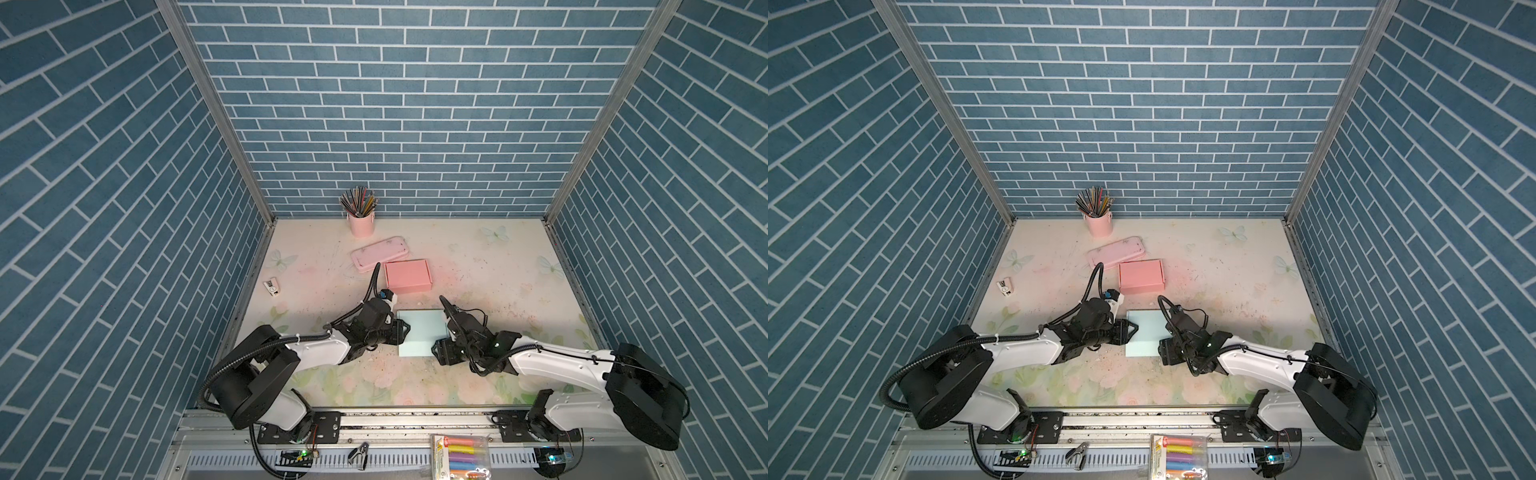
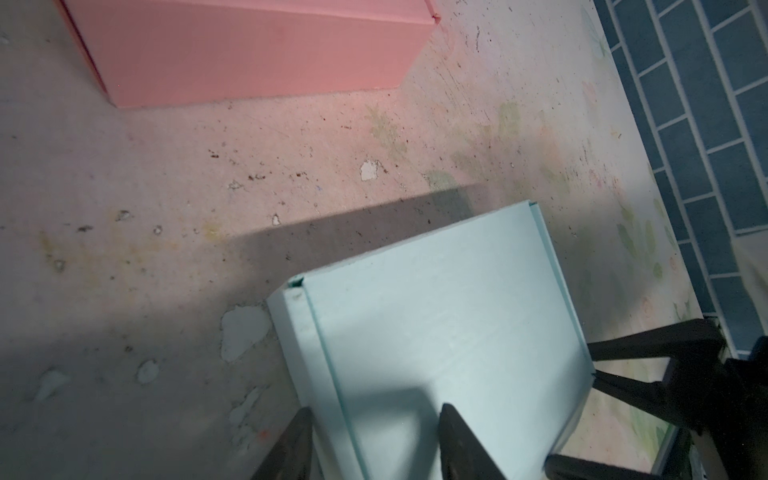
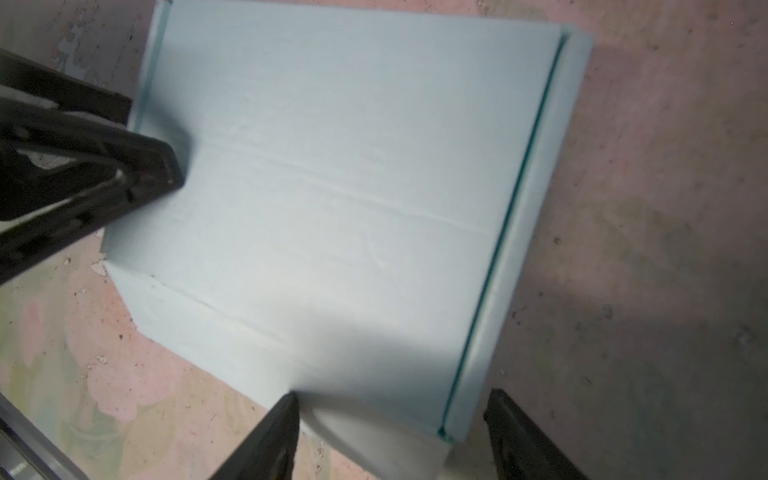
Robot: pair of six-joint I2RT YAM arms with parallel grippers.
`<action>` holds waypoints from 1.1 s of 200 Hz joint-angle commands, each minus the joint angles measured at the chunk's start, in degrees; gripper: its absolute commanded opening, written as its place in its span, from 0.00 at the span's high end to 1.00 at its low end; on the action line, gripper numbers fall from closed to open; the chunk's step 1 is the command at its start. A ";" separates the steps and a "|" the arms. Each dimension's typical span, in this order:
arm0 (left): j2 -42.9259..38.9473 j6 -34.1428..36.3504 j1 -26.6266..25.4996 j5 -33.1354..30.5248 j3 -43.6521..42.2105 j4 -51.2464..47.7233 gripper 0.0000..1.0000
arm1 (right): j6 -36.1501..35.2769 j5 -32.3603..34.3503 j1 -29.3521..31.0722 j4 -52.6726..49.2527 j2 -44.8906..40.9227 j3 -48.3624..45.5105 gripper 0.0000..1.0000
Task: Fold the paper box
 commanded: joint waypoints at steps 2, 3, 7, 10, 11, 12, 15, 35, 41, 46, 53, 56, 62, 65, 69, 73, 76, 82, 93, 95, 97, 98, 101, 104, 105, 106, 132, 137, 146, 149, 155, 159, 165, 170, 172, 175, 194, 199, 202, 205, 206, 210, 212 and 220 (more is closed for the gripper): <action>1.05 0.70 0.10 -0.41 -0.90 -2.09 0.51 | -2.46 2.68 0.41 -2.87 -1.24 0.02 0.28; 1.07 0.70 0.08 -0.33 -0.86 -2.07 0.51 | -2.42 2.70 0.39 -2.84 -1.23 0.03 0.28; 1.09 0.70 0.13 -0.34 -0.84 -2.20 0.51 | -2.40 3.05 0.41 -3.06 -1.16 0.10 0.28; 1.10 0.78 0.12 -0.33 -0.83 -2.18 0.51 | -2.39 3.29 0.38 -3.20 -1.07 0.25 0.28; 1.10 0.79 0.09 -0.30 -0.78 -2.20 0.51 | -2.39 3.40 0.38 -3.23 -1.06 0.23 0.28; 1.10 0.79 0.08 -0.32 -0.80 -2.22 0.51 | -2.39 3.45 0.37 -3.29 -1.05 0.27 0.28; 1.05 0.79 0.06 -0.29 -0.80 -2.23 0.51 | -2.39 3.67 0.39 -3.42 -0.93 0.38 0.28; 1.32 0.87 0.08 -0.17 -0.57 -2.27 0.51 | -2.47 4.43 0.39 -3.84 0.57 1.16 0.31; 1.42 0.88 0.09 -0.17 -0.57 -2.23 0.51 | -2.47 4.56 0.40 -3.87 1.14 1.49 0.32; 1.45 0.94 0.08 -0.08 -0.50 -2.38 0.51 | -2.47 4.79 0.38 -4.05 1.65 1.67 0.33; 1.49 0.97 0.09 0.00 -0.46 -2.41 0.51 | -2.40 5.07 0.37 -4.22 2.22 1.92 0.34; 1.53 1.03 0.08 -0.06 -0.38 -2.49 0.51 | -2.39 5.17 0.38 -4.20 2.52 1.96 0.35; 1.54 1.12 0.07 0.00 -0.34 -2.58 0.51 | -2.30 5.41 0.37 -4.28 2.93 2.14 0.35; 1.54 1.14 0.04 -0.03 -0.30 -2.58 0.51 | -2.23 5.55 0.37 -4.31 3.15 2.21 0.35; 1.47 1.19 0.08 -0.01 -0.37 -2.66 0.51 | -2.17 5.71 0.41 -4.31 3.45 2.36 0.35; 1.45 1.23 0.13 -0.05 -0.46 -2.58 0.51 | -2.10 5.86 0.38 -4.39 3.63 2.48 0.35; 1.40 1.23 0.10 -0.10 -0.47 -2.58 0.51 | -2.04 6.00 0.37 -4.40 3.75 2.50 0.35; 1.45 1.23 0.09 -0.10 -0.47 -2.61 0.51 | -1.73 6.47 0.41 -4.58 4.07 2.66 0.35; 1.53 1.23 0.12 -0.05 -0.55 -2.56 0.51 | -1.03 7.38 0.39 -4.93 4.67 2.86 0.36; 1.53 1.23 0.17 -0.03 -0.60 -2.57 0.51 | -0.95 7.55 0.42 -4.91 4.78 2.94 0.36; 1.60 1.23 0.09 0.00 -0.59 -2.53 0.51 | -0.91 7.68 0.38 -4.92 4.93 2.99 0.36; 1.61 1.23 0.04 0.00 -0.61 -2.51 0.51 | -0.90 7.75 0.37 -4.88 4.98 3.01 0.36; 1.67 1.23 0.08 0.03 -0.57 -2.48 0.51 | -0.85 7.85 0.37 -4.88 5.22 3.08 0.36; 1.71 1.23 0.11 0.05 -0.57 -2.38 0.51 | -0.79 8.02 0.42 -4.83 5.46 3.18 0.36; 1.75 1.23 0.09 0.03 -0.60 -2.44 0.51 | -0.80 8.00 0.44 -4.79 5.55 3.19 0.36; 1.78 1.23 0.12 0.02 -0.58 -2.42 0.51 | -0.76 8.04 0.45 -4.82 5.59 3.20 0.36; 1.94 1.18 0.11 0.42 -0.81 -2.05 0.51 | -0.49 8.35 0.29 -3.45 6.84 3.51 0.36; 1.97 1.21 0.14 0.50 -0.87 -1.99 0.51 | -0.45 8.33 0.36 -3.14 7.02 3.56 0.36; 1.82 1.23 0.05 0.48 -0.92 -2.04 0.51 | -0.32 8.34 0.29 -2.81 7.34 3.63 0.38; 1.80 1.23 0.08 0.52 -1.03 -2.04 0.51 | -0.26 8.34 0.34 -2.81 7.43 3.67 0.39; 1.71 1.32 0.12 0.56 -1.06 -2.08 0.51 | -0.13 8.39 0.29 -2.71 7.64 3.77 0.40; 1.59 1.30 0.08 0.62 -1.11 -2.09 0.51 | -0.10 8.43 0.30 -2.71 7.65 3.74 0.40; 1.41 1.40 0.07 0.65 -1.08 -2.29 0.51 | 0.03 8.43 0.29 -2.77 7.72 3.68 0.40; 1.21 1.36 0.13 0.62 -1.19 -2.48 0.51 | 0.15 8.43 0.28 -2.85 7.68 3.71 0.41; 1.08 1.39 0.08 0.64 -1.22 -2.55 0.51 | 0.25 8.43 0.28 -2.87 7.61 3.65 0.41; 0.95 1.48 0.08 0.62 -1.32 -2.63 0.51 | 0.33 8.43 0.30 -2.95 7.53 3.58 0.40; -0.62 1.73 0.08 0.53 -1.74 -3.66 0.51 | 1.07 8.67 0.29 -3.80 6.40 2.92 0.40; -1.01 1.83 0.19 0.53 -1.78 -4.05 0.51 | 1.28 8.66 0.31 -3.94 5.90 2.72 0.40; -1.30 1.91 0.16 0.53 -1.91 -4.33 0.51 | 1.37 8.68 0.28 -4.11 5.63 2.60 0.40; -1.59 2.00 0.26 0.62 -1.95 -4.59 0.51 | 1.50 8.69 0.36 -4.19 5.36 2.35 0.40; -1.61 2.01 0.25 0.62 -1.96 -4.68 0.51 | 1.53 8.69 0.32 -4.25 5.32 2.29 0.40; -1.98 2.15 0.30 0.63 -2.00 -5.06 0.51 | 1.74 8.76 0.33 -4.37 4.93 2.14 0.40; -2.09 2.18 0.41 0.69 -2.10 -5.22 0.51 | 1.83 8.78 0.23 -4.50 4.69 2.02 0.40; -2.71 2.52 0.65 0.96 -2.22 -5.86 0.50 | 2.21 8.73 0.13 -5.03 4.05 1.61 0.40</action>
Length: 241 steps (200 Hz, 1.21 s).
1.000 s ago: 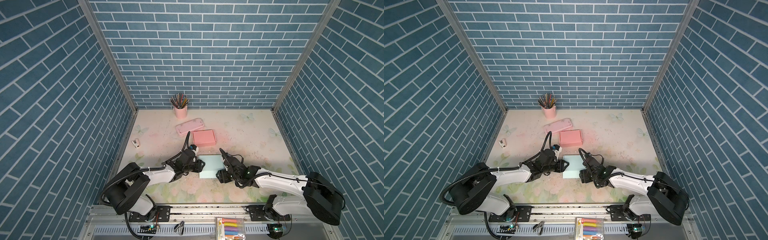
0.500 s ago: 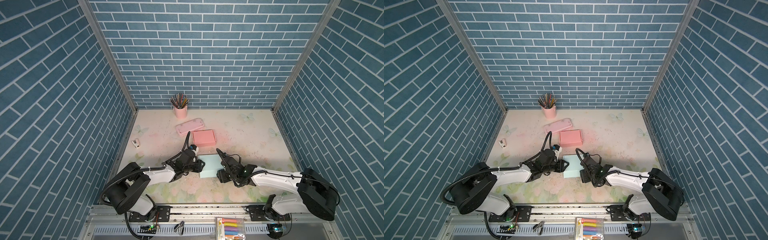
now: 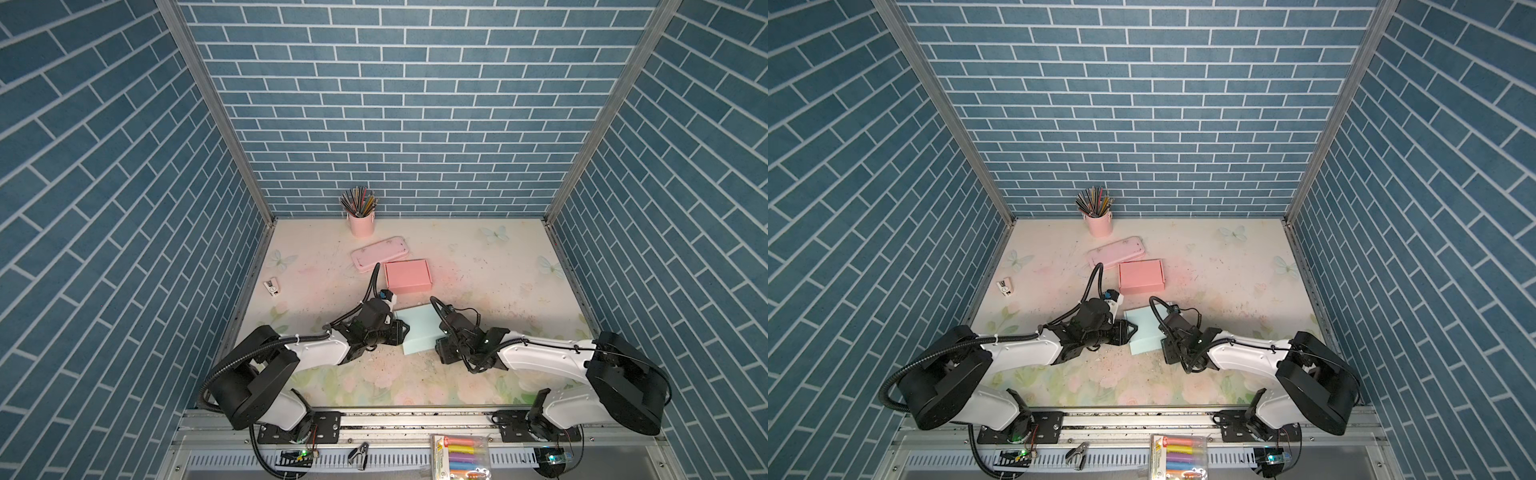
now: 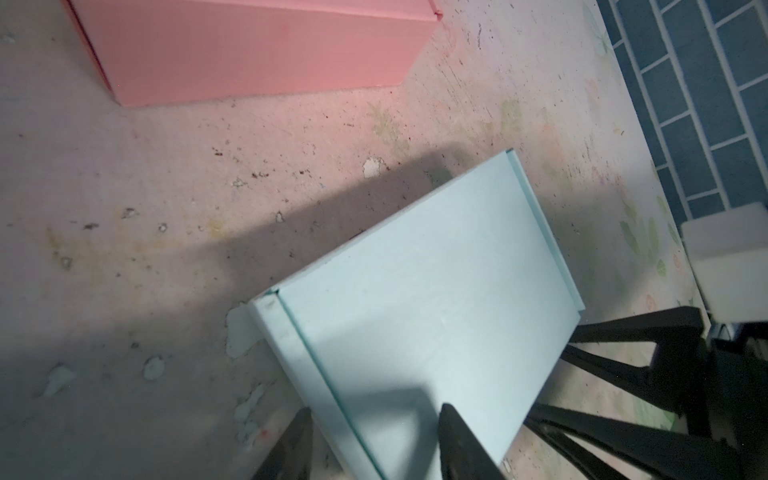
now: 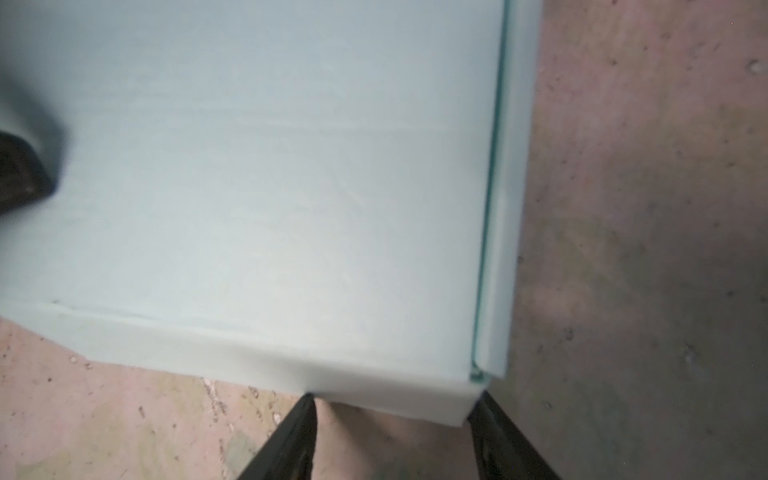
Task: Fold the paper box
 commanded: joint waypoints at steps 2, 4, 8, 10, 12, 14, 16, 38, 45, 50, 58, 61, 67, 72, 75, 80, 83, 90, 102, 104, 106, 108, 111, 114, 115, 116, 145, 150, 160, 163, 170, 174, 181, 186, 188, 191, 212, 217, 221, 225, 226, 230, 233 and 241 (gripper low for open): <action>-1.92 1.82 0.61 0.71 -1.57 -5.34 0.50 | 3.11 2.23 -0.35 -2.97 -1.98 -1.31 0.40; -2.10 1.84 0.81 0.82 -1.55 -5.50 0.50 | 3.17 2.24 -0.35 -3.08 -2.15 -1.46 0.40; -2.39 2.05 0.89 0.98 -1.52 -5.82 0.49 | 3.39 2.20 -0.35 -3.32 -2.48 -1.61 0.40; -2.59 2.10 1.05 1.02 -1.49 -6.06 0.49 | 3.53 2.21 -0.42 -3.45 -2.65 -1.71 0.40; -2.77 2.15 1.16 1.16 -1.53 -6.23 0.49 | 3.60 2.24 -0.41 -3.57 -2.78 -1.80 0.40; -2.90 2.30 1.23 1.24 -1.47 -6.41 0.49 | 3.73 2.25 -0.37 -3.65 -2.94 -1.89 0.40; -3.07 2.42 1.38 1.33 -1.46 -6.58 0.49 | 3.83 2.25 -0.40 -3.71 -3.13 -1.96 0.39; -4.24 3.71 3.00 3.43 -0.34 -8.40 0.48 | 4.90 1.96 -0.53 -4.15 -4.94 -3.22 0.39; -4.38 4.08 3.37 3.65 0.47 -9.29 0.47 | 5.03 2.03 -0.50 -4.55 -5.28 -3.32 0.39; -4.47 4.37 3.57 3.55 0.99 -9.82 0.46 | 5.12 2.07 -0.52 -4.91 -5.51 -3.24 0.38; -4.51 4.85 3.89 3.54 2.00 -10.53 0.44 | 5.12 2.24 -0.51 -5.54 -5.83 -3.03 0.38; -4.48 5.00 3.99 3.47 2.37 -10.81 0.44 | 5.12 2.32 -0.46 -5.80 -5.94 -2.94 0.38; -4.48 5.36 4.34 3.36 2.99 -11.10 0.43 | 5.12 2.46 -0.49 -6.11 -6.27 -2.81 0.38; -4.23 5.71 4.62 3.42 3.57 -11.16 0.42 | 5.12 2.36 -0.51 -6.33 -6.52 -2.74 0.38; -4.08 5.89 4.85 3.43 3.97 -11.23 0.42 | 5.12 2.35 -0.52 -6.33 -6.70 -2.64 0.38; -3.59 6.22 5.25 3.56 4.62 -11.36 0.41 | 5.12 2.32 -0.50 -6.39 -6.84 -2.67 0.39; -3.26 6.48 5.42 3.65 5.10 -11.52 0.42 | 5.12 2.29 -0.45 -6.37 -7.05 -2.63 0.38; -2.33 7.17 6.09 3.95 6.43 -12.01 0.41 | 5.13 2.11 -0.47 -6.23 -7.32 -2.67 0.39; -0.51 8.57 6.71 4.20 8.75 -12.95 0.40 | 5.13 1.44 -0.49 -6.03 -7.55 -2.54 0.39; -0.25 8.78 6.84 4.22 9.23 -13.05 0.40 | 5.19 1.28 -0.48 -6.06 -7.58 -2.49 0.39; 0.10 8.97 6.89 4.16 9.68 -13.14 0.40 | 5.14 1.15 -0.45 -6.03 -7.57 -2.46 0.39; 0.45 9.10 6.93 4.19 10.08 -13.28 0.40 | 5.13 0.96 -0.40 -6.02 -7.52 -2.34 0.40; 0.93 9.39 7.16 4.22 10.75 -13.41 0.39 | 5.12 0.75 -0.42 -6.11 -7.56 -2.24 0.40; 1.36 9.72 7.21 4.30 11.35 -13.54 0.39 | 5.15 0.44 -0.41 -6.13 -7.56 -2.13 0.40; 1.57 9.79 7.31 4.31 11.44 -13.62 0.39 | 5.14 0.42 -0.42 -6.12 -7.61 -2.07 0.40; 1.80 9.95 7.36 4.40 11.70 -13.66 0.39 | 5.13 0.32 -0.39 -6.15 -7.59 -2.04 0.40; 7.35 12.47 8.87 6.39 17.83 -14.85 0.38 | 5.87 -1.21 0.61 -5.85 -8.23 -1.36 0.40; 8.37 12.83 9.06 6.97 18.72 -14.94 0.37 | 6.08 -1.47 0.74 -5.64 -8.33 -1.31 0.40; 10.19 13.35 9.42 7.91 20.57 -15.36 0.37 | 6.49 -1.95 0.90 -5.17 -8.71 -1.48 0.41; 10.75 13.57 9.44 8.24 21.03 -15.50 0.37 | 6.60 -2.10 0.96 -4.97 -8.78 -1.58 0.41; 11.95 13.90 9.56 9.08 22.05 -15.71 0.37 | 6.86 -2.43 0.97 -4.47 -8.97 -1.81 0.41; 12.60 14.04 9.66 9.69 22.71 -15.97 0.37 | 6.96 -2.53 0.96 -4.22 -9.04 -1.91 0.41; 13.62 14.15 9.65 10.70 23.53 -16.15 0.37 | 7.21 -2.80 0.98 -3.70 -9.29 -2.22 0.41; 14.16 14.25 9.65 11.40 23.95 -16.14 0.37 | 7.36 -2.91 0.99 -3.37 -9.30 -2.44 0.42; 14.32 14.20 9.64 11.56 24.04 -15.98 0.37 | 7.42 -3.01 1.01 -3.27 -9.35 -2.49 0.42; 14.62 14.15 9.64 11.82 24.08 -15.80 0.37 | 7.48 -3.11 1.01 -3.07 -9.34 -2.60 0.42; 15.59 13.80 9.54 13.27 23.71 -14.97 0.37 | 7.77 -3.61 0.97 -2.06 -9.23 -3.11 0.42; 15.66 13.74 9.52 13.44 23.46 -14.86 0.37 | 7.84 -3.72 1.01 -1.81 -9.10 -3.15 0.42; 15.67 13.79 9.60 13.53 23.34 -14.80 0.37 | 7.85 -3.81 1.01 -1.74 -9.08 -3.13 0.42; 15.68 13.80 9.52 13.62 23.22 -14.74 0.37 | 7.92 -3.82 0.97 -1.65 -9.02 -3.23 0.42; 15.67 13.80 9.52 13.67 23.18 -14.75 0.37 | 7.93 -3.86 0.97 -1.64 -9.04 -3.23 0.42; 15.66 13.74 9.51 13.77 22.92 -14.60 0.37 | 7.94 -3.92 0.96 -1.50 -9.03 -3.25 0.42; 15.59 13.72 9.48 13.87 22.71 -14.51 0.37 | 7.94 -3.97 0.97 -1.41 -9.05 -3.24 0.42; 15.42 13.60 9.28 14.06 22.29 -14.37 0.37 | 7.94 -4.08 0.88 -1.24 -8.97 -3.28 0.42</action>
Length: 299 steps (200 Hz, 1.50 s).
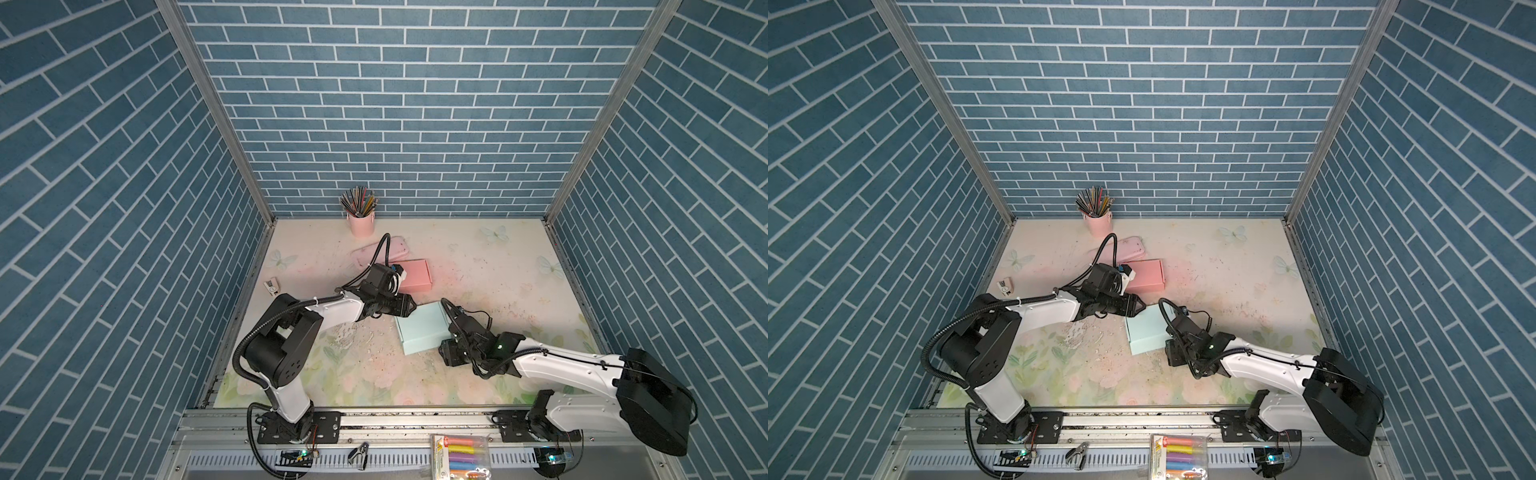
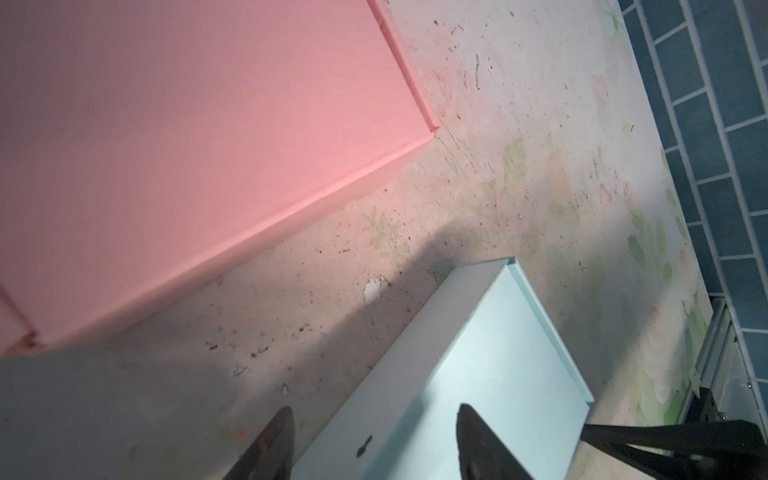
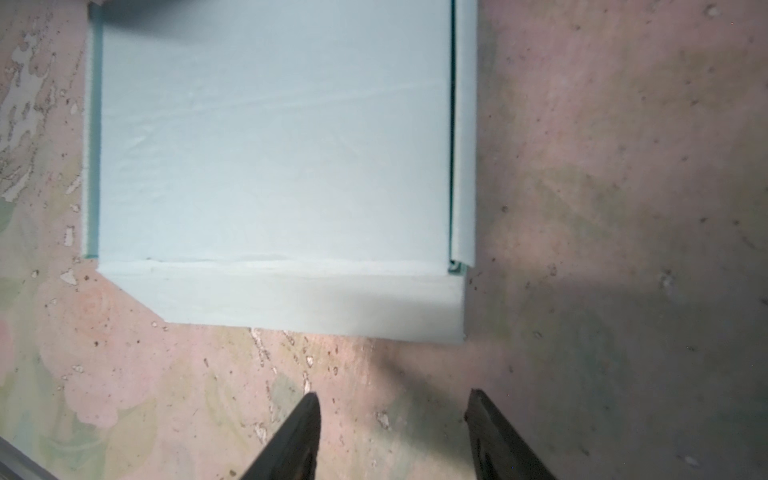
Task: Fold the paper box
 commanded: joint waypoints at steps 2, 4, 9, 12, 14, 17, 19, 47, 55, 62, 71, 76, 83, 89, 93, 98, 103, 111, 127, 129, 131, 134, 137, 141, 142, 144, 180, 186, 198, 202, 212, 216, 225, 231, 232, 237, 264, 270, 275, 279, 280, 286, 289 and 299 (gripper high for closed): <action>-0.20 0.94 -0.18 2.16 -0.87 0.12 0.37 | 2.34 -0.87 0.11 1.10 -0.42 -0.65 0.42; -0.25 0.93 -0.20 2.20 -0.96 0.14 0.38 | 2.32 -0.90 0.12 1.20 -0.39 -0.66 0.42; -0.36 0.92 -0.44 2.24 -1.19 0.11 0.38 | 2.26 -0.91 0.05 1.26 -0.29 -0.70 0.42; -0.37 0.92 -0.63 2.25 -1.38 0.09 0.37 | 2.30 -0.90 0.01 1.27 -0.28 -0.74 0.42; -0.45 0.81 -0.82 2.25 -1.48 0.14 0.37 | 2.20 -0.84 0.00 1.27 -0.29 -0.75 0.43; -0.54 0.84 -0.90 2.25 -1.59 0.13 0.37 | 2.17 -0.75 0.00 1.11 -0.12 -0.75 0.43; -0.62 0.79 -1.04 2.25 -1.73 0.15 0.37 | 2.23 -0.67 0.00 1.10 -0.07 -0.75 0.43; -1.77 -0.07 -2.98 2.07 -3.64 0.64 0.38 | 1.56 -0.02 -0.59 0.09 0.91 -0.76 0.44; -2.21 -0.49 -3.54 2.15 -4.40 0.99 0.38 | 1.31 0.02 -0.97 -0.01 0.89 -0.88 0.45; -2.58 -0.87 -4.00 2.16 -5.05 1.35 0.38 | 1.23 -0.03 -1.24 0.08 0.86 -1.09 0.45; -3.03 -1.16 -4.73 2.16 -5.66 1.38 0.39 | 1.06 -0.17 -1.73 0.33 0.63 -1.50 0.45; -3.30 -1.31 -5.12 2.08 -6.02 1.30 0.39 | 1.02 -0.33 -2.05 0.40 0.55 -1.81 0.45; -3.59 -1.42 -5.65 1.92 -6.41 1.16 0.39 | 0.85 -0.46 -2.58 0.72 0.36 -2.20 0.45; -3.96 -1.67 -6.01 1.77 -6.81 1.07 0.39 | 0.76 -0.56 -2.90 0.90 0.22 -2.53 0.46; -4.20 -1.82 -6.41 1.66 -7.03 1.01 0.39 | 0.68 -0.69 -3.17 1.01 0.17 -2.74 0.46; -4.50 -1.94 -6.71 1.63 -7.40 0.93 0.40 | 0.55 -0.70 -3.45 1.10 -0.01 -3.00 0.46; -4.88 -2.17 -7.07 1.58 -7.68 0.92 0.40 | 0.50 -0.80 -3.72 1.26 -0.07 -3.24 0.46; -5.54 -2.61 -7.55 1.53 -8.20 0.82 0.40 | 0.17 -1.00 -4.22 1.35 -0.09 -3.49 0.46; -7.07 -3.71 -8.55 1.85 -9.42 1.26 0.40 | -0.29 -1.09 -4.98 1.49 0.06 -3.81 0.46; -7.24 -3.84 -8.69 1.88 -9.57 1.33 0.40 | -0.40 -1.11 -5.09 1.52 0.08 -3.80 0.47; -7.48 -3.94 -8.83 1.87 -9.70 1.33 0.40 | -0.45 -1.09 -5.16 1.53 0.13 -3.88 0.47; -7.81 -4.21 -9.07 1.89 -9.95 1.43 0.40 | -0.51 -1.15 -5.32 1.63 0.14 -3.91 0.47; -8.04 -4.44 -9.21 1.82 -10.17 1.51 0.40 | -0.62 -1.18 -5.36 1.68 0.19 -3.99 0.46; -8.37 -4.62 -9.43 1.81 -10.44 1.59 0.40 | -0.69 -1.18 -5.54 1.79 0.26 -4.07 0.47; -8.47 -4.69 -9.48 1.81 -10.50 1.57 0.41 | -0.71 -1.18 -5.54 1.83 0.25 -4.08 0.47; -8.58 -4.85 -9.65 1.81 -10.66 1.58 0.41 | -0.77 -1.18 -5.62 1.96 0.30 -4.11 0.47; -10.02 -6.75 -12.24 1.06 -12.78 2.13 0.41 | -1.59 -1.62 -6.10 3.09 1.85 -3.94 0.47; -10.21 -7.07 -12.64 0.88 -13.14 2.28 0.41 | -1.68 -1.69 -6.11 3.30 2.20 -3.79 0.47; -10.66 -7.72 -13.47 0.60 -13.78 2.56 0.41 | -1.87 -1.78 -6.16 3.62 2.68 -3.58 0.48; -10.82 -7.96 -13.50 0.53 -13.95 2.62 0.41 | -1.88 -1.87 -6.11 3.79 2.77 -3.54 0.48; -11.23 -8.48 -13.73 0.49 -14.50 3.13 0.41 | -2.02 -2.17 -6.07 4.39 2.94 -3.52 0.48; -11.37 -8.73 -13.85 0.49 -14.68 3.38 0.41 | -2.14 -2.35 -6.11 4.65 3.00 -3.48 0.48; -11.61 -9.20 -13.94 0.71 -14.95 3.84 0.41 | -2.44 -2.71 -6.11 4.96 3.37 -3.05 0.48; -11.64 -9.44 -14.03 0.88 -15.12 4.24 0.41 | -2.62 -2.80 -5.98 4.97 3.63 -2.64 0.48; -11.64 -9.47 -14.11 0.90 -15.13 4.31 0.41 | -2.69 -2.82 -6.02 4.96 3.73 -2.57 0.48; -11.64 -9.60 -14.21 1.05 -15.14 4.46 0.41 | -2.92 -2.92 -5.97 5.04 4.09 -2.20 0.48; -11.37 -10.03 -14.92 1.61 -14.66 4.94 0.41 | -3.61 -3.42 -4.85 5.95 6.00 0.33 0.48; -11.36 -10.12 -15.00 1.72 -14.57 4.99 0.42 | -3.63 -3.62 -4.46 6.33 6.51 0.80 0.48; -11.42 -10.21 -15.15 1.93 -14.52 5.16 0.42 | -3.55 -3.74 -4.32 6.59 7.00 1.35 0.48; -11.39 -10.29 -15.18 2.00 -14.52 5.13 0.42 | -3.50 -3.81 -4.05 6.77 7.35 1.76 0.48; -11.38 -10.29 -15.21 2.04 -14.48 5.15 0.42 | -3.53 -3.81 -4.00 6.88 7.49 1.78 0.48; -11.48 -10.39 -15.30 2.15 -14.43 5.25 0.42 | -3.50 -3.81 -3.78 7.20 8.13 2.32 0.48; -11.46 -10.46 -15.36 2.16 -14.43 5.25 0.42 | -3.40 -3.81 -3.64 7.40 8.43 2.50 0.48; -11.72 -10.49 -15.52 2.29 -14.51 5.32 0.42 | -3.41 -3.99 -3.38 8.03 9.33 3.22 0.48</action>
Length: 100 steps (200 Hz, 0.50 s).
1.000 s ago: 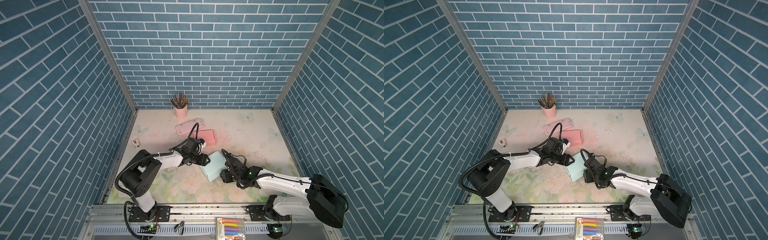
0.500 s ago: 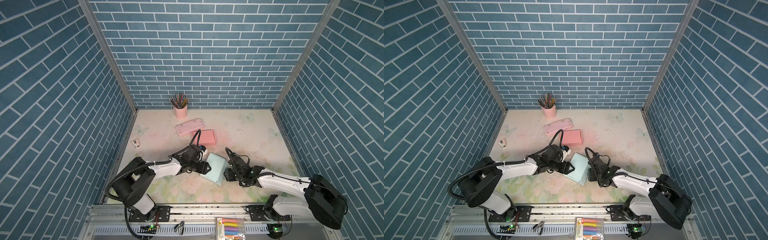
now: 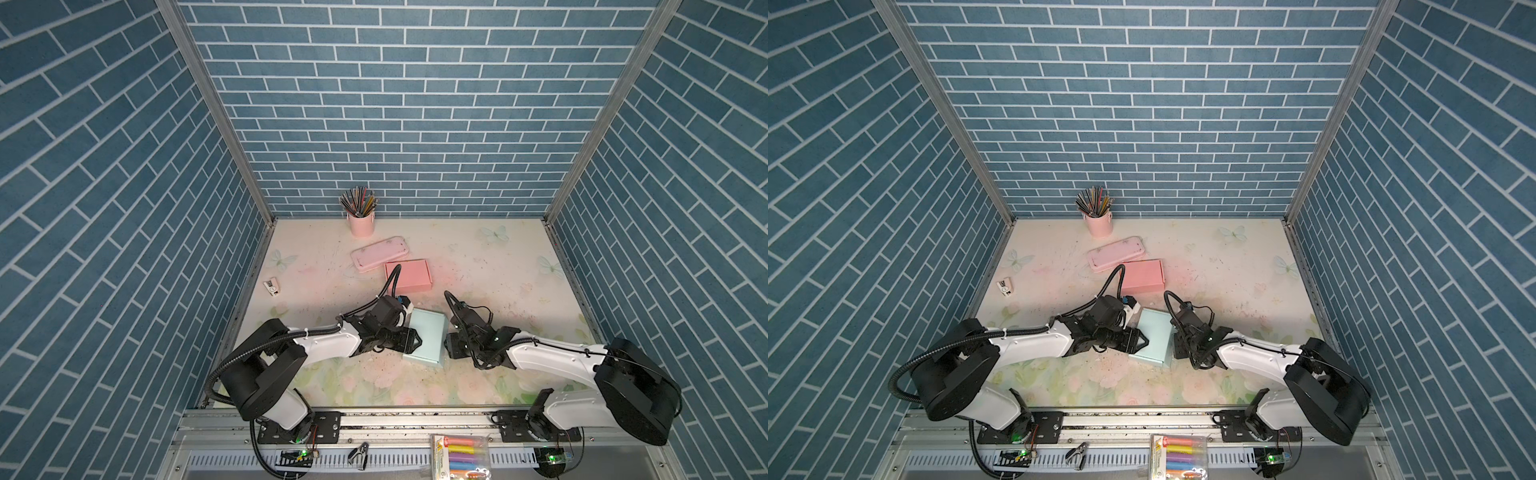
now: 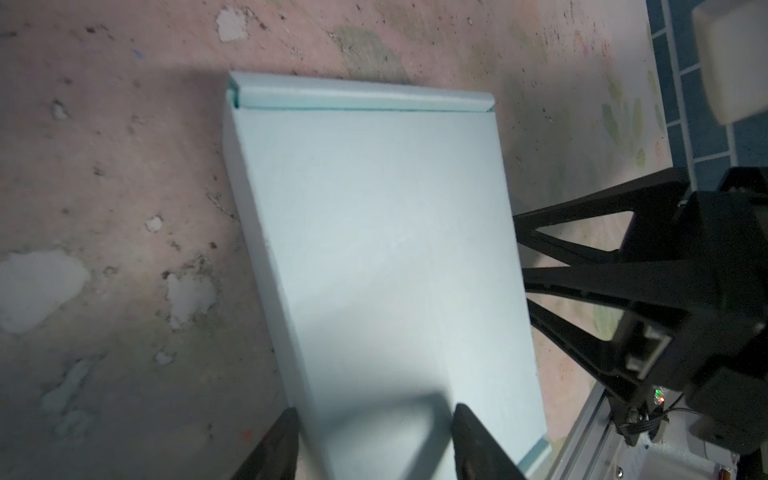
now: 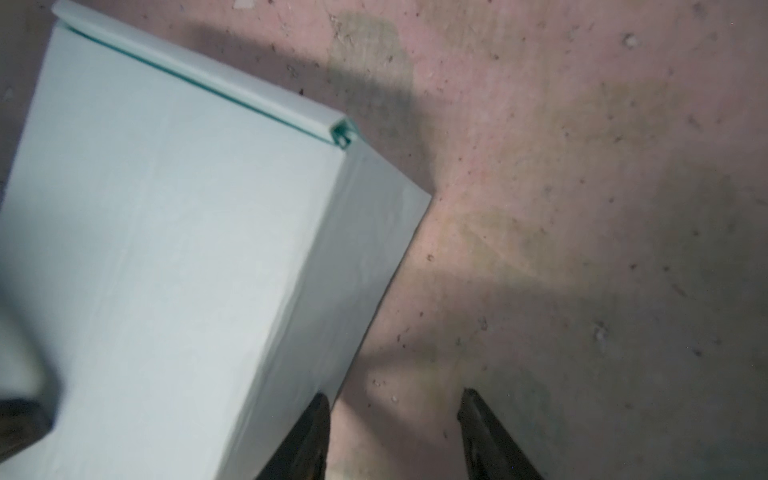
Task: Fold the paper box
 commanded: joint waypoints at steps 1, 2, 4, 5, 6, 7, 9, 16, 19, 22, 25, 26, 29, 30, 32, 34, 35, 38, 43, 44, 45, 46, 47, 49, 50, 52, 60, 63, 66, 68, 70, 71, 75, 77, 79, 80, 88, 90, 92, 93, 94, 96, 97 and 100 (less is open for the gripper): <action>-0.53 -0.45 -2.42 4.60 0.09 3.16 0.42 | -0.09 -4.82 1.91 4.69 3.06 2.65 0.48; -0.58 -0.49 -2.44 4.62 0.08 3.19 0.42 | -0.08 -4.82 1.99 4.82 3.11 2.64 0.48; -0.61 -0.52 -2.43 4.63 0.06 3.21 0.42 | -0.07 -4.88 2.04 4.96 3.22 2.77 0.48; -0.62 -0.53 -2.40 4.63 -0.02 3.21 0.42 | -0.03 -4.90 2.05 5.05 3.24 2.84 0.48; -0.62 -0.53 -2.43 4.67 -0.06 3.22 0.42 | -0.05 -4.90 2.10 5.09 3.34 2.91 0.48; -0.66 -0.53 -2.44 4.69 -0.08 3.26 0.42 | -0.02 -4.95 2.08 5.15 3.38 2.95 0.48; -0.74 -0.60 -2.41 4.71 -0.13 3.29 0.42 | 0.03 -4.98 2.09 5.29 3.53 2.98 0.48; -0.96 -0.79 -2.38 4.79 -0.35 3.37 0.42 | 0.10 -5.00 2.19 5.94 3.73 3.14 0.48; -1.05 -0.78 -2.41 4.79 -0.43 3.39 0.42 | 0.10 -5.08 2.15 6.19 3.85 3.17 0.48; -1.17 -0.79 -2.41 4.87 -0.50 3.39 0.42 | 0.18 -5.17 2.16 6.38 3.87 3.26 0.48; -1.24 -0.81 -2.39 4.89 -0.60 3.47 0.42 | 0.13 -5.17 2.15 6.66 3.83 3.41 0.48; -1.28 -0.80 -2.43 4.85 -0.61 3.48 0.42 | 0.16 -5.26 2.15 6.73 3.85 3.38 0.48; -1.32 -0.84 -2.41 4.93 -0.69 3.48 0.42 | 0.11 -5.26 2.17 7.04 3.87 3.40 0.48; -1.37 -0.86 -2.48 4.96 -0.70 3.48 0.42 | 0.11 -5.35 2.16 7.10 3.83 3.46 0.48; -1.44 -0.88 -2.39 4.97 -0.75 3.48 0.42 | 0.13 -5.35 2.19 7.25 3.86 3.48 0.48; -1.42 -0.88 -2.42 5.05 -0.79 3.53 0.42 | 0.15 -5.41 2.16 7.46 3.87 3.51 0.48; -1.42 -0.88 -2.39 5.10 -0.79 3.55 0.42 | 0.17 -5.42 2.15 7.52 3.87 3.51 0.48; -1.41 -0.96 -2.38 5.15 -0.86 3.63 0.42 | 0.10 -5.51 2.17 7.77 3.94 3.62 0.48; -1.41 -1.10 -2.37 5.43 -1.01 3.76 0.42 | -0.08 -5.74 2.20 8.36 3.67 3.74 0.48; -1.41 -1.12 -2.37 5.47 -0.99 3.80 0.42 | -0.12 -5.76 2.26 8.46 3.68 3.71 0.48; -1.41 -1.13 -2.37 5.53 -1.03 3.86 0.42 | -0.14 -5.82 2.25 8.55 3.73 3.75 0.48; -1.41 -1.14 -2.37 5.56 -1.05 3.89 0.42 | -0.19 -5.85 2.24 8.64 3.67 3.76 0.48; -1.41 -1.19 -2.41 5.62 -1.05 3.95 0.42 | -0.22 -5.90 2.28 8.69 3.68 3.77 0.48; -1.41 -1.22 -2.38 5.78 -1.06 3.93 0.42 | -0.24 -5.95 2.29 8.85 3.63 3.85 0.48; -1.41 -1.27 -2.42 5.82 -1.11 4.06 0.42 | -0.24 -6.04 2.31 8.97 3.62 3.86 0.48; -1.46 -1.31 -2.38 5.96 -1.14 4.09 0.42 | -0.27 -6.14 2.32 9.12 3.61 3.84 0.48; -1.43 -1.62 -2.37 6.44 -1.34 4.49 0.42 | -0.49 -6.65 2.25 9.82 3.61 4.10 0.48; -1.46 -1.79 -2.42 6.59 -1.40 4.81 0.42 | -0.66 -6.94 2.28 10.14 3.61 4.17 0.48; -1.50 -1.91 -2.40 6.76 -1.61 5.00 0.42 | -0.83 -7.27 2.34 10.47 3.61 4.24 0.48; -1.56 -2.00 -2.40 6.81 -1.66 5.16 0.42 | -0.92 -7.47 2.35 10.77 3.61 4.22 0.48; -1.63 -2.02 -2.44 6.87 -1.74 5.26 0.42 | -0.92 -7.64 2.40 10.98 3.65 4.22 0.49; -1.61 -2.11 -2.36 6.89 -1.71 5.25 0.42 | -0.93 -7.72 2.36 11.08 3.63 4.18 0.49; -1.76 -2.11 -2.46 6.96 -1.88 5.44 0.42 | -0.95 -8.10 2.33 11.50 3.61 4.15 0.49; -1.81 -2.22 -2.41 7.01 -1.93 5.51 0.42 | -0.91 -8.21 2.39 11.64 3.61 4.14 0.48; -1.88 -2.21 -2.36 7.01 -2.00 5.68 0.42 | -0.89 -8.35 2.36 11.74 3.63 4.11 0.49; -1.96 -2.20 -2.32 7.00 -2.06 5.72 0.42 | -0.88 -8.38 2.34 11.82 3.62 4.08 0.49; -2.39 -2.37 -2.07 7.22 -2.54 6.30 0.42 | -0.60 -8.49 2.38 11.61 3.69 3.84 0.49; -2.56 -2.44 -2.01 7.30 -2.68 6.34 0.42 | -0.51 -8.39 2.40 11.47 3.74 3.86 0.49; -2.67 -2.50 -1.88 7.27 -2.83 6.50 0.42 | -0.44 -8.20 2.37 11.28 3.75 3.80 0.49; -2.70 -2.53 -1.82 7.27 -2.87 6.57 0.42 | -0.39 -8.18 2.34 11.19 3.77 3.79 0.49; -2.80 -2.58 -1.70 7.27 -2.93 6.61 0.42 | -0.36 -8.17 2.33 11.02 3.82 3.79 0.49; -2.99 -2.63 -1.50 7.27 -3.20 6.68 0.42 | -0.30 -8.01 2.33 10.75 3.88 3.65 0.49; -3.08 -2.63 -1.45 7.22 -3.27 6.66 0.42 | -0.18 -7.91 2.28 10.58 3.88 3.67 0.49; -3.28 -2.71 -1.17 7.11 -3.60 6.68 0.42 | -0.05 -7.68 2.26 10.13 3.92 3.52 0.49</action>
